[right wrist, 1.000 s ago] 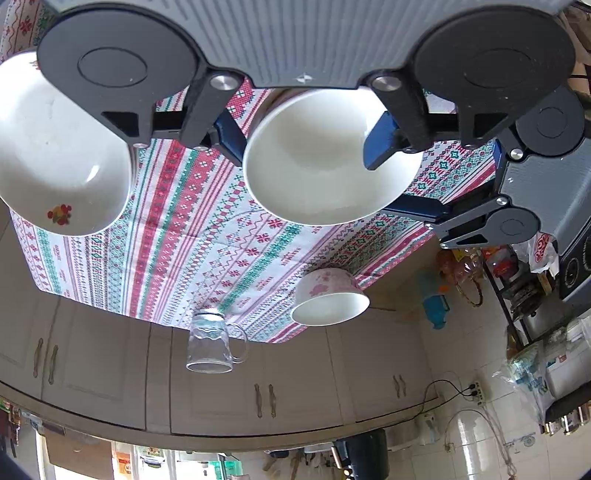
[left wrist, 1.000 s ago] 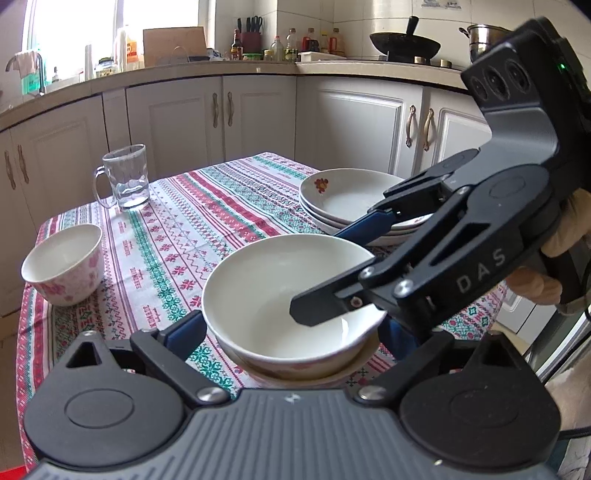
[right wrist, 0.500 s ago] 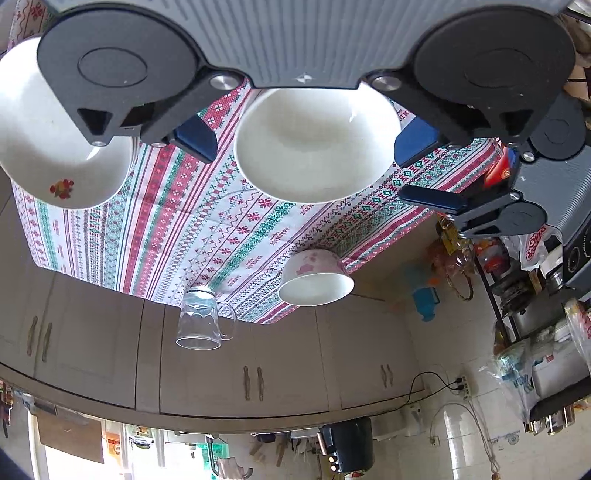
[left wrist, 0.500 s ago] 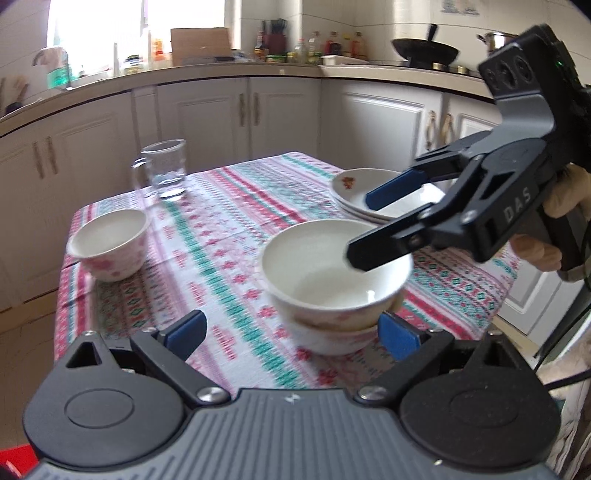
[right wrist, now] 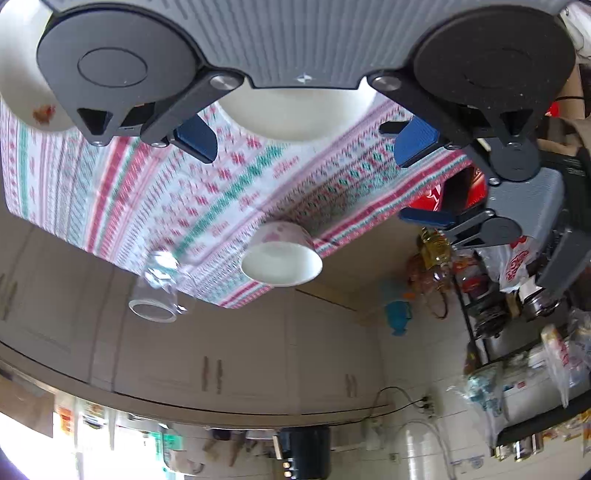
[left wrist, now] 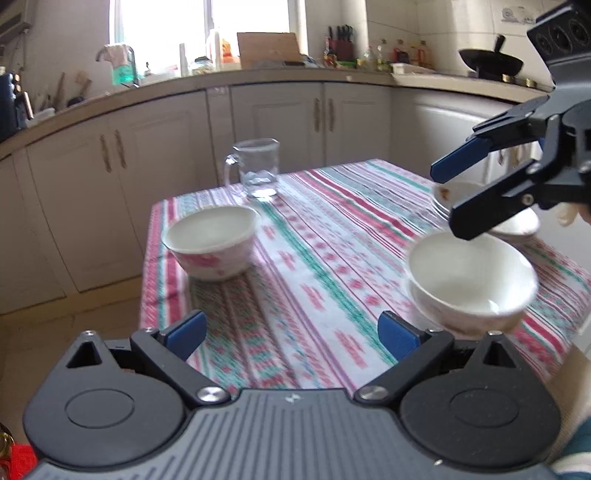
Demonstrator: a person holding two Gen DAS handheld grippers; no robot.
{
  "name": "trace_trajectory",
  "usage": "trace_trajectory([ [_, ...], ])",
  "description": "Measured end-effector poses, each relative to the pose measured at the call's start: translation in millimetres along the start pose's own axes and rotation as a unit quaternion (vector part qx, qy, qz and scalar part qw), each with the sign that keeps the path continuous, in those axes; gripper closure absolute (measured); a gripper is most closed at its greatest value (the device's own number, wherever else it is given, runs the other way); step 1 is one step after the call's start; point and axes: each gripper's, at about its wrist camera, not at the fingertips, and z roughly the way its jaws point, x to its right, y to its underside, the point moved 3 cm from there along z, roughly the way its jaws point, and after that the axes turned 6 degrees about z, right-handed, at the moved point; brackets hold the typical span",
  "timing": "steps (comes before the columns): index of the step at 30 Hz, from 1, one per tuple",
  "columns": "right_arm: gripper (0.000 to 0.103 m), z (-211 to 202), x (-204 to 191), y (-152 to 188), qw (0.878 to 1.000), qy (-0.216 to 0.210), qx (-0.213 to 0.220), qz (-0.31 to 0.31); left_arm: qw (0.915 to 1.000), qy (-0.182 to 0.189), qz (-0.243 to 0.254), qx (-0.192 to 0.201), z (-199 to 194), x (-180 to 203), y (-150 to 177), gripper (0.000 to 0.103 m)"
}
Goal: Organize plates and bowls
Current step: 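Open the right gripper and pull it back from the bowls, then grasp the rim of the last pink-flower bowl with the right gripper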
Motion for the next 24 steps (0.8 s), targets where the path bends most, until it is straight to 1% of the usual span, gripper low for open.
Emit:
trace_trajectory([
  [5,0.0,25,-2,-34,0.999,-0.007,-0.015,-0.036,0.9995,-0.025,0.0,0.016,21,-24,-13,0.004],
  [9,0.0,53,2,-59,0.998,-0.014,-0.029,-0.05,0.9993,-0.034,-0.011,0.013,46,-43,-17,0.004],
  [13,0.0,85,10,-77,0.997,-0.021,-0.042,-0.054,0.9985,-0.05,-0.018,0.013,71,-57,-17,0.004],
  [15,0.001,101,17,-83,0.997,-0.029,-0.048,-0.051,0.9986,-0.042,-0.031,0.012,82,-63,-16,0.004],
  [19,0.007,132,34,-93,0.997,-0.045,-0.057,-0.029,0.9983,-0.032,-0.048,0.01,98,-72,-12,0.005],
  [22,0.011,152,46,-97,0.997,-0.051,-0.064,-0.018,0.9984,-0.031,-0.045,0.01,106,-75,-11,0.005],
  [24,0.013,164,54,-99,0.996,-0.055,-0.07,-0.007,0.9986,-0.024,-0.046,0.011,110,-76,-11,0.005],
])
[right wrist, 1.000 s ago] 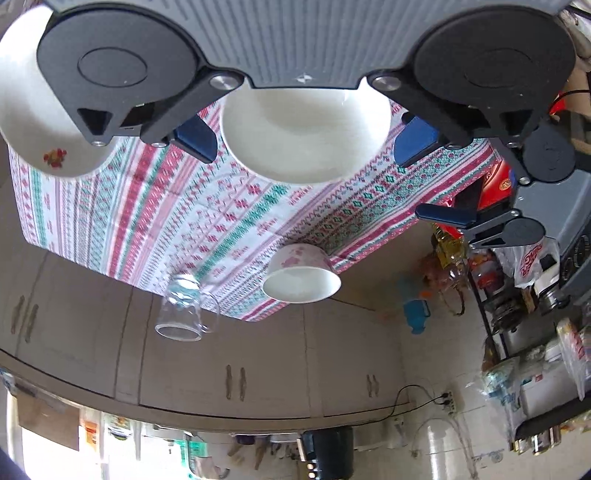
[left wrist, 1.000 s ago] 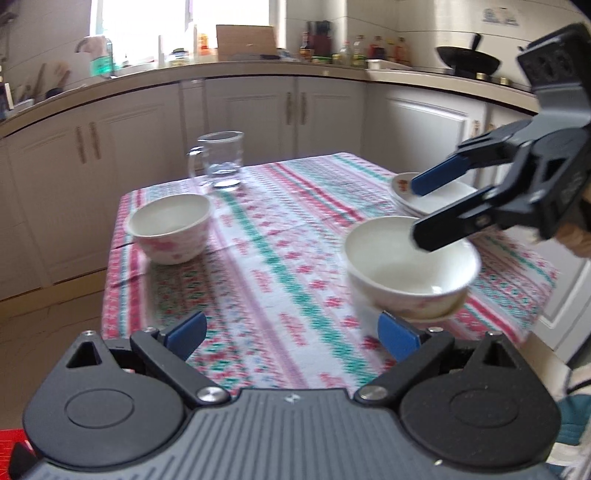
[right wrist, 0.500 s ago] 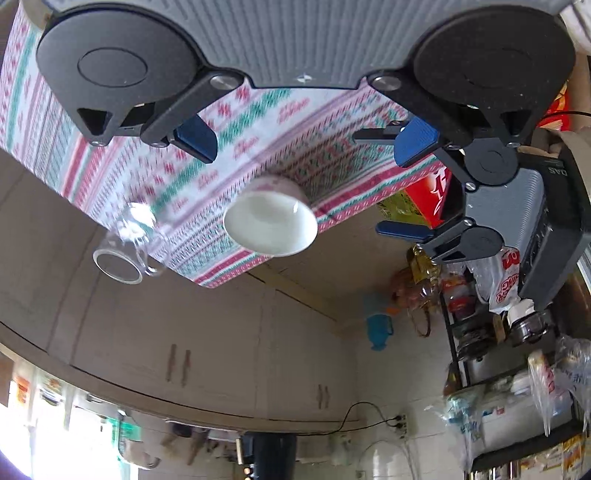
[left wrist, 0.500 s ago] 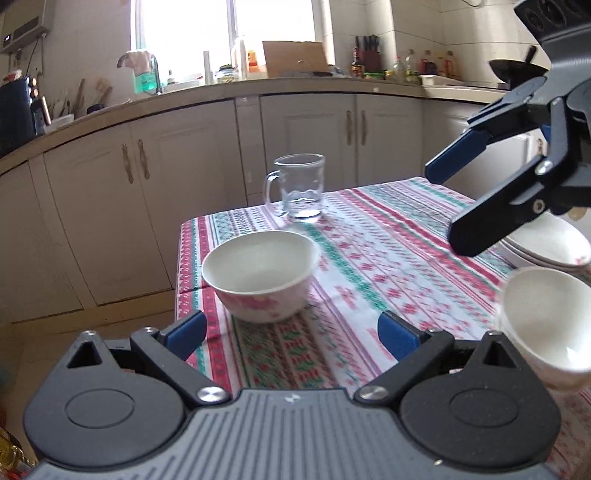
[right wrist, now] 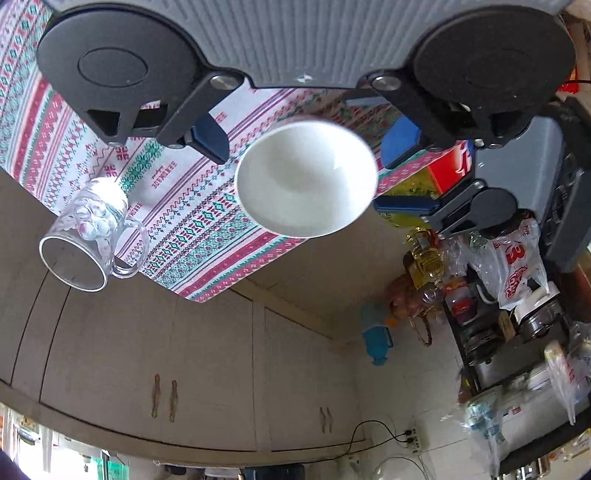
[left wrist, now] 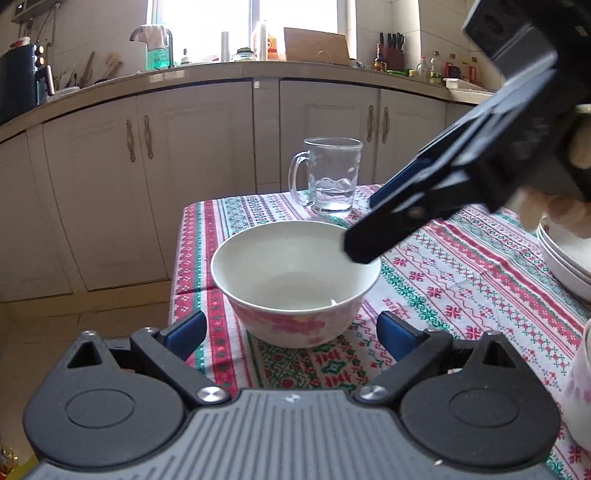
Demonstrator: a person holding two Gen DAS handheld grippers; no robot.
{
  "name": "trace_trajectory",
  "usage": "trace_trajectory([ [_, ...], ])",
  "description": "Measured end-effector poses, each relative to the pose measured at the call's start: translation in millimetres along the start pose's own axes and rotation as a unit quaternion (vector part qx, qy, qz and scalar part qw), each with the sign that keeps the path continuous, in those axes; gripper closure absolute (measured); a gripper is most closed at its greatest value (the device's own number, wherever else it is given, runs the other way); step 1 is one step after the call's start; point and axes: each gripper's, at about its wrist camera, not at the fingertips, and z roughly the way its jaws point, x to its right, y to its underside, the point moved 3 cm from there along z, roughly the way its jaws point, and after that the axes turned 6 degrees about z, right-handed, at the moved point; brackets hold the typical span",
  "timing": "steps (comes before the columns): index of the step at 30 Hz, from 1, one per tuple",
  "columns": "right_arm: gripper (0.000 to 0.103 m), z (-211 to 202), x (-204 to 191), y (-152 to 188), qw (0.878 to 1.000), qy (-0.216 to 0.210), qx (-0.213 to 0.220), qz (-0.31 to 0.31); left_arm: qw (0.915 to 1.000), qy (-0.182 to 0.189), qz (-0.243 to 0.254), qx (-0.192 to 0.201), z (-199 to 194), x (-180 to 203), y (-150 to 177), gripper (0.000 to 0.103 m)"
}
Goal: Organize plates and bowls
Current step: 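Grasp the rim of the last pink-flower bowl with the right gripper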
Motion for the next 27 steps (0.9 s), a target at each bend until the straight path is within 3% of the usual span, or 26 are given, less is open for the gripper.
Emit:
trace_trajectory([
  [14,0.033,41,19,-18,1.0,-0.01,-0.014,0.019,0.9998,0.006,0.015,0.007,12,-2,-7,0.007],
  [27,0.042,49,20,-20,0.999,-0.018,-0.022,0.023,0.9995,0.012,0.028,0.007,16,-3,-8,0.011],
])
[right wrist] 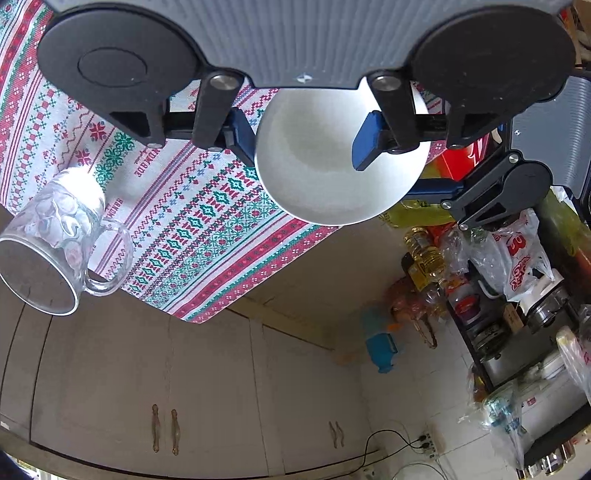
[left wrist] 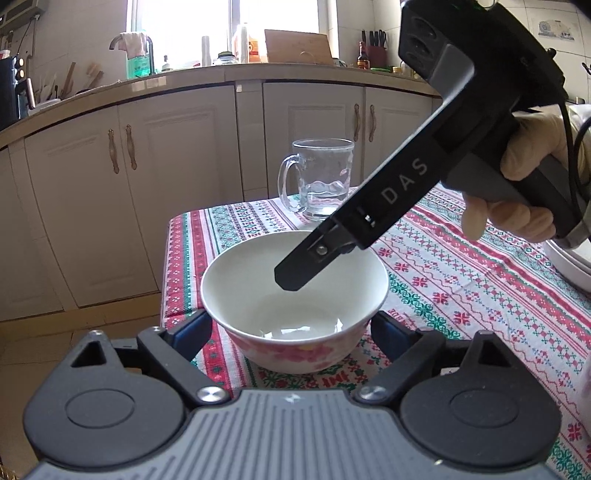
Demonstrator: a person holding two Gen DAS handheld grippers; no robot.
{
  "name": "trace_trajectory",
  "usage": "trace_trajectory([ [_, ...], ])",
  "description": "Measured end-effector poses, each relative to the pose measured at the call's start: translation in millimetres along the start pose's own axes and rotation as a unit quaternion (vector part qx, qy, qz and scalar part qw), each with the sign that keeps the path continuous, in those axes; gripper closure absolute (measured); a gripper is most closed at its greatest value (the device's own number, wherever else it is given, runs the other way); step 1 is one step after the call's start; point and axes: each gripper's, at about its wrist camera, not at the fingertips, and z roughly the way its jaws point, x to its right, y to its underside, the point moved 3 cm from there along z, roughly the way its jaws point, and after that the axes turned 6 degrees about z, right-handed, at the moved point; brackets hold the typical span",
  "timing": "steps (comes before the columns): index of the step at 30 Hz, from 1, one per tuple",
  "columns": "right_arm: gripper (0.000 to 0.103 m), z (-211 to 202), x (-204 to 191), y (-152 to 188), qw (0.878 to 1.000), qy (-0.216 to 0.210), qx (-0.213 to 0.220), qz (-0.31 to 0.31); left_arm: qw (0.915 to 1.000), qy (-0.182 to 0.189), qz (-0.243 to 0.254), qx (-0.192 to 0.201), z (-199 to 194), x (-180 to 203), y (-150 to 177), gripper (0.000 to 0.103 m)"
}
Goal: Organize plates and bowls
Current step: 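Grasp the rim of the last pink-flower bowl with the right gripper, then carry the bowl with the right gripper and lower it onto the bowl stack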
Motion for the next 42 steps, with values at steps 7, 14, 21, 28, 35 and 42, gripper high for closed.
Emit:
trace_trajectory([
  [7,0.042,-1,1,0,1.0,-0.002,0.0,0.003,1.0,0.0,0.0,-0.004,-1,1,-1,0.012],
  [14,0.042,-12,-6,6,1.0,-0.002,-0.001,-0.001,0.9999,0.003,0.003,-0.01,-13,10,-4,0.012],
  [21,0.042,-40,-23,19,1.0,-0.005,-0.006,-0.009,0.9997,0.012,0.016,-0.016,-42,27,-12,0.012],
  [28,0.042,-82,-46,40,1.0,-0.004,0.002,-0.019,0.9991,0.034,0.024,-0.009,-81,45,-19,0.012],
  [35,0.042,-122,-65,63,1.0,0.0,0.014,-0.024,0.998,0.047,0.041,0.003,-115,69,-28,0.012],
  [42,0.042,-158,-75,86,0.999,0.009,0.028,-0.028,0.9965,0.064,0.052,0.015,-135,94,-37,0.012],
])
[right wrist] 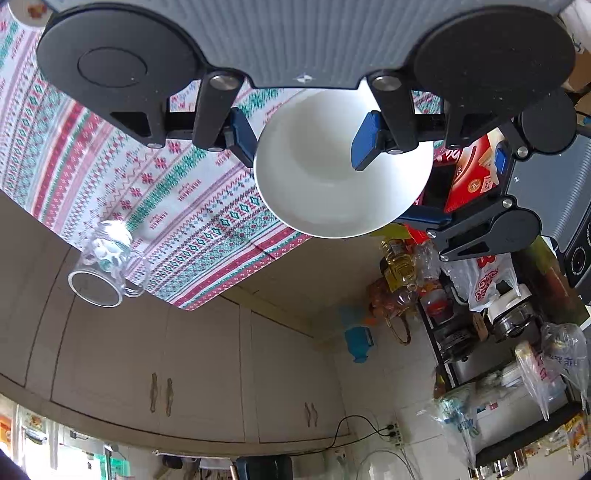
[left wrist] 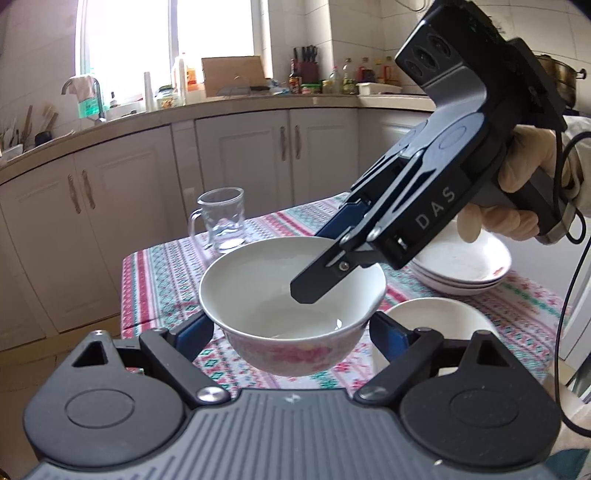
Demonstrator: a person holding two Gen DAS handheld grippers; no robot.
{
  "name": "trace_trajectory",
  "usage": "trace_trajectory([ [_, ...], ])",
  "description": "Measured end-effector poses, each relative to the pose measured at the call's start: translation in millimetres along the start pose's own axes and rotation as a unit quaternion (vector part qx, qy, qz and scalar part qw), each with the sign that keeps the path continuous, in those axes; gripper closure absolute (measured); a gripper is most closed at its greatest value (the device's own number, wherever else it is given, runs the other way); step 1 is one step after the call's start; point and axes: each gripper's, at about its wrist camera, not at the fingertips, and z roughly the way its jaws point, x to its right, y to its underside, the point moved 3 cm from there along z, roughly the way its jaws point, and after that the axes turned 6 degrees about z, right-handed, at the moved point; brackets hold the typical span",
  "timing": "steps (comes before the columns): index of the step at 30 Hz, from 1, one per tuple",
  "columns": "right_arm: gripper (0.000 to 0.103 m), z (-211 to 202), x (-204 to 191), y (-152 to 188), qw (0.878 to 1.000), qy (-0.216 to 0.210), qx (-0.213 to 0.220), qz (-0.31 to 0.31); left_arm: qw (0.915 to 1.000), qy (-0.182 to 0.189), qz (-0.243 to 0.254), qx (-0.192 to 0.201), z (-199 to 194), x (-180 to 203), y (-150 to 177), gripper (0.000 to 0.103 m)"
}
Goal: Organize plates and bowls
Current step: 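Carry the bowl with the right gripper and lower it onto the bowl stack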
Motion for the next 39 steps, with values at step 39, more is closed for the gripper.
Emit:
trace_trajectory([
  [39,0.041,-52,16,103,0.997,0.035,0.003,0.068,0.9949,0.091,0.012,-0.041,14,77,11,0.012],
])
